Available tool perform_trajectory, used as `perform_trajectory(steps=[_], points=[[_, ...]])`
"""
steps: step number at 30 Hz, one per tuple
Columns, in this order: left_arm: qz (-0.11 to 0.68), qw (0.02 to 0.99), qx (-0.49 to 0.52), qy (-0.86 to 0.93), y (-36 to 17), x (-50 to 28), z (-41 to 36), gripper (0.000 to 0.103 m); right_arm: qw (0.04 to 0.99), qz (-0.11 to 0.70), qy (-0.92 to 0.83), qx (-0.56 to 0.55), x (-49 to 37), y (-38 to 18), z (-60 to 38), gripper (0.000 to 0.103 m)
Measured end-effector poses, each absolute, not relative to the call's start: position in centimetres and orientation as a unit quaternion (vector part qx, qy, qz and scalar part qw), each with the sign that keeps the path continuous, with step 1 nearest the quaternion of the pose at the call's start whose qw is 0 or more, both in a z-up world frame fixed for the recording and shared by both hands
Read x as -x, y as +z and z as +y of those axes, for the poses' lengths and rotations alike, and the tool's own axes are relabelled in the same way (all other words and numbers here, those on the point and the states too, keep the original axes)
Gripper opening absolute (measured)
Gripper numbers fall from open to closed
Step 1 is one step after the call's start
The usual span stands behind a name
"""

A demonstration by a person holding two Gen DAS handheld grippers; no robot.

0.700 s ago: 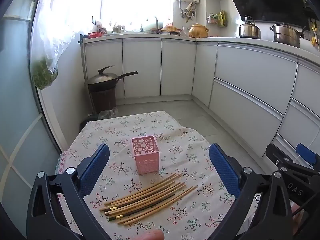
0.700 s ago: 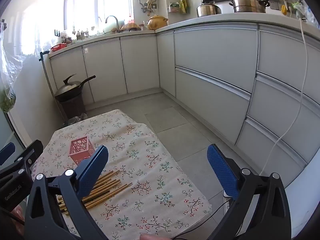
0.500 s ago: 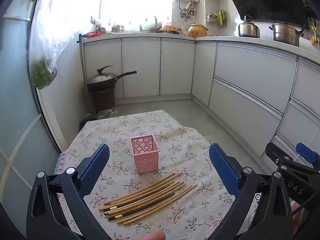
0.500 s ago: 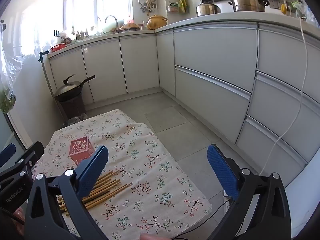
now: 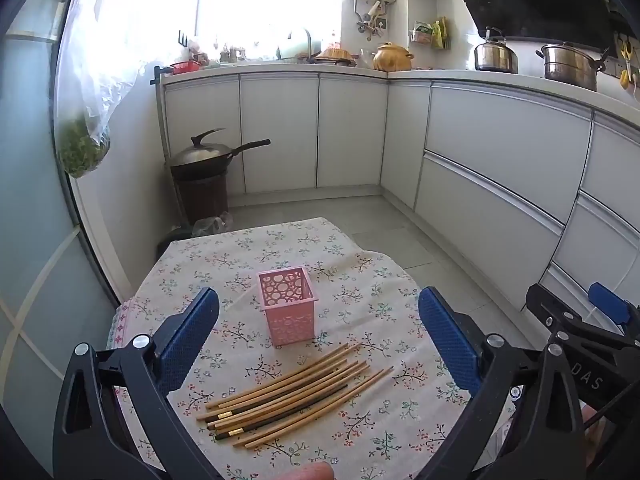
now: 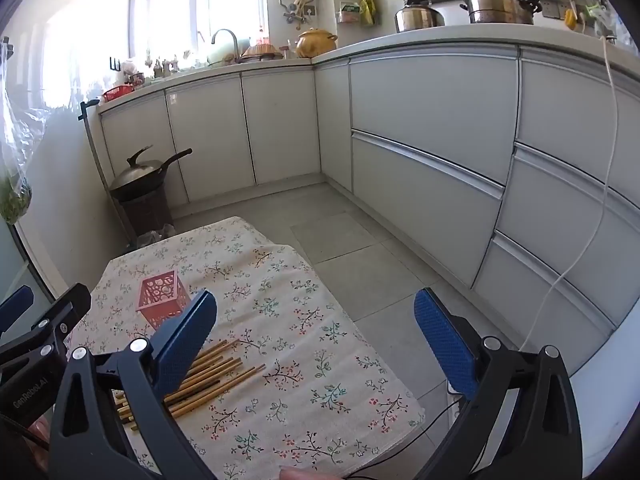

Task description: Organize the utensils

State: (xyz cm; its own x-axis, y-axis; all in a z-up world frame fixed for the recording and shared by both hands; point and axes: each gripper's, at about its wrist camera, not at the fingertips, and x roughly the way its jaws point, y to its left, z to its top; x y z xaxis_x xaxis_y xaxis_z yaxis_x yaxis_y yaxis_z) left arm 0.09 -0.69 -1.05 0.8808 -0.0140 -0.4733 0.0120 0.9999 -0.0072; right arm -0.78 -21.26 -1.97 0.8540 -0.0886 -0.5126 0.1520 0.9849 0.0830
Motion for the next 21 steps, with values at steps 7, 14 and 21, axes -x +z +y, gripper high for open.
perform_trajectory(steps=[7, 14, 21], points=[[0.245, 0.970, 0.003, -0.006, -1.0, -0.3, -0.4, 0.096, 0.961, 0.265, -0.060, -0.055, 0.6, -1.8, -21.2, 0.096], [0.247, 0.969, 0.004, -0.003, -1.1, -0.5, -0.2, 0.096, 0.960, 0.266, -0.061, -0.055, 0.6, -1.8, -21.4, 0.096], [0.249, 0.968, 0.006, -0.001, -1.1, -0.7, 0.0, 0.096, 0.960, 0.268, -0.061, -0.055, 0.5, -1.9, -21.4, 0.096]])
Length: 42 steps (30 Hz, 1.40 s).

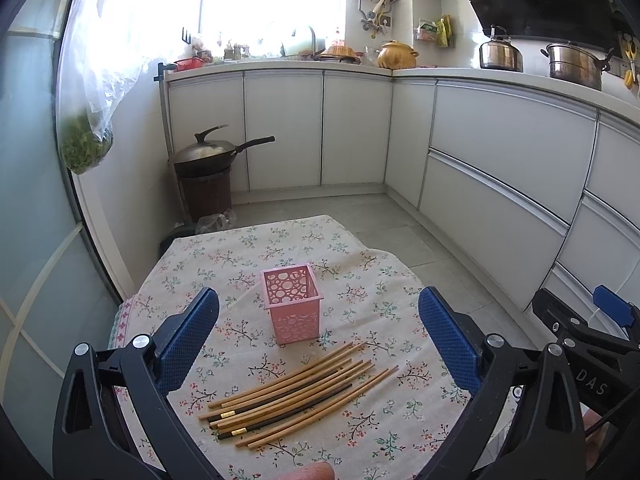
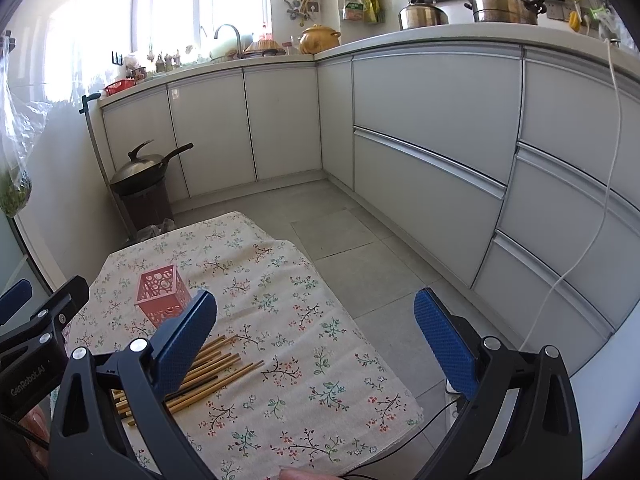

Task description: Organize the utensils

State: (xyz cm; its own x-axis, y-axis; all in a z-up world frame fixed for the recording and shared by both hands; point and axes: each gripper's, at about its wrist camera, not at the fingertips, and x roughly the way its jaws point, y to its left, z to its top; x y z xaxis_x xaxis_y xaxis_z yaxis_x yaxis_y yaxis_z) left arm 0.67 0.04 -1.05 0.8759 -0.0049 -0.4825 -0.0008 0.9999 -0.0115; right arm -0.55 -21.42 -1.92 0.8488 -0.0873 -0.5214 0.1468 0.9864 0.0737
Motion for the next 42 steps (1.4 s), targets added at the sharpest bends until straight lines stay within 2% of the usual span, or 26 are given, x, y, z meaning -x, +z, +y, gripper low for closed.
perform_trajectory(steps=[42], points=[[0.255, 0.967, 0.005, -0.002, -1.32, -0.88, 0.16, 0.096, 0.959, 0.271, -0.060, -0.057, 0.49, -2.11, -21.56, 0.096]])
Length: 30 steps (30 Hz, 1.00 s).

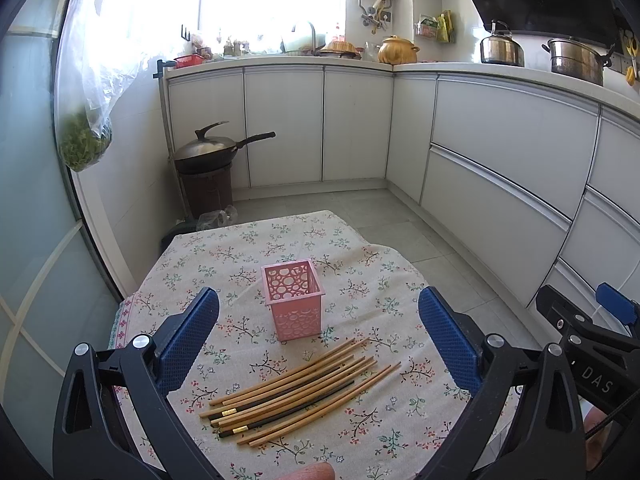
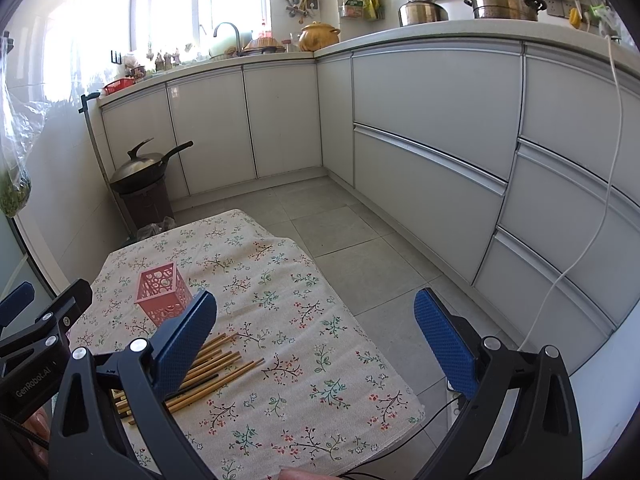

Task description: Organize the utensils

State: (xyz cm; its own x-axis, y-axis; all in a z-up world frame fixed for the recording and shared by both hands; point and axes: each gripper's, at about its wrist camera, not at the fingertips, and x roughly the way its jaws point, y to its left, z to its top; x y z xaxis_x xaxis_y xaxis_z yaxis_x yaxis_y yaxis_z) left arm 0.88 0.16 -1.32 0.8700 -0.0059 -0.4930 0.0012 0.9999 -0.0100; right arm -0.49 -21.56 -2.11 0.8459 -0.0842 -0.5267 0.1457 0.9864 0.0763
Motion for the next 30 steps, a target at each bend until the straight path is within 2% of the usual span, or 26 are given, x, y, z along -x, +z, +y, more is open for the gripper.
perform_trajectory(steps=[30], points=[[0.267, 0.964, 0.001, 0.004, -1.83, -1.28, 0.58, 0.096, 0.957, 0.276, -0.061, -0.062, 0.42, -2.56, -21.53, 0.096]])
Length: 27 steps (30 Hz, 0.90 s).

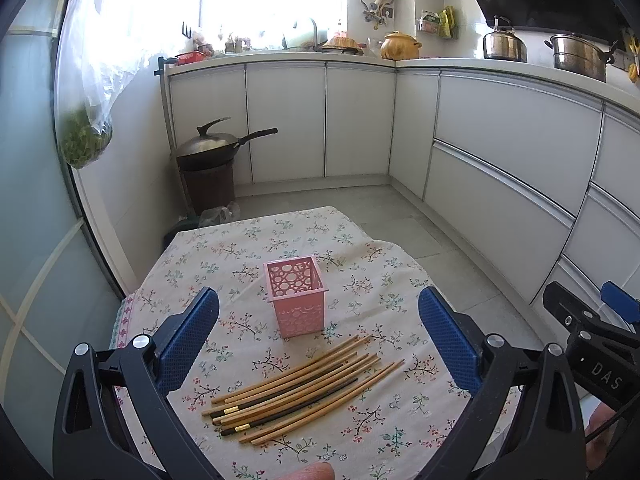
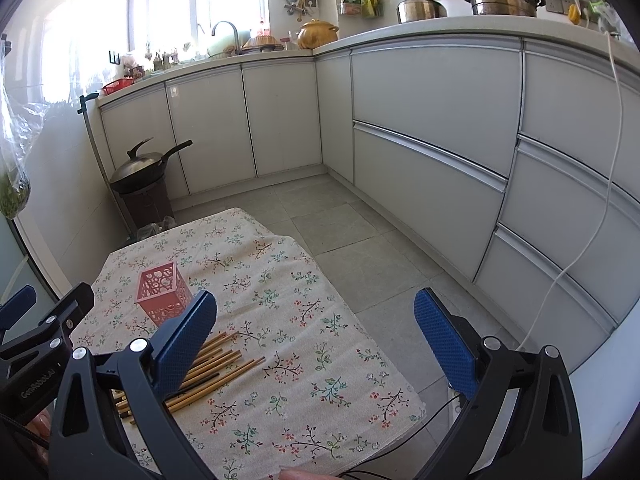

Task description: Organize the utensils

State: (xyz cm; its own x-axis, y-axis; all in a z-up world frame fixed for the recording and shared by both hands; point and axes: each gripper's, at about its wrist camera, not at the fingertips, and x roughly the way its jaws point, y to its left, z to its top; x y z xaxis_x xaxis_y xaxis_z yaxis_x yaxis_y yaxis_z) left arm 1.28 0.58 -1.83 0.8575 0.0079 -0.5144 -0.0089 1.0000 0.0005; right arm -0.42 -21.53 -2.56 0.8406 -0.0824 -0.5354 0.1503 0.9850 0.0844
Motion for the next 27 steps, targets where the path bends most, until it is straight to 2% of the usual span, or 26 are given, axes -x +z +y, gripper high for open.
perform_trajectory(steps=[7, 11, 18, 23, 25, 27], points=[[0.362, 0.932, -0.005, -0.006, -4.9, -4.1, 0.6, 0.096, 0.944, 0.300, -0.062, -0.121, 0.0, -2.7, -23.7, 0.096], [0.437, 0.897, -0.025, -0.069, -7.9, -6.0, -1.3, 0.096, 0.911, 0.349, -0.024, -0.218, -1.2, -3.7, -26.7, 0.096], [0.517, 0.833, -0.089, -0.175, -12.9, -9.1, -6.5, 0.096, 0.835, 0.397, 0.047, -0.378, -2.5, -6.5, -30.7, 0.096], [0.561, 0.790, -0.146, -0.201, -16.0, -12.0, -9.0, 0.095, 0.808, 0.423, 0.073, -0.403, -3.4, -7.5, -31.5, 0.096], [0.586, 0.768, -0.153, -0.208, -17.4, -13.7, -9.3, 0.091, 0.796, 0.435, 0.088, -0.412, -4.0, -7.8, -31.8, 0.096], [0.609, 0.748, -0.150, -0.217, -18.4, -15.0, -9.4, 0.074, 0.785, 0.445, 0.100, -0.420, -4.4, -8.4, -31.9, 0.096]])
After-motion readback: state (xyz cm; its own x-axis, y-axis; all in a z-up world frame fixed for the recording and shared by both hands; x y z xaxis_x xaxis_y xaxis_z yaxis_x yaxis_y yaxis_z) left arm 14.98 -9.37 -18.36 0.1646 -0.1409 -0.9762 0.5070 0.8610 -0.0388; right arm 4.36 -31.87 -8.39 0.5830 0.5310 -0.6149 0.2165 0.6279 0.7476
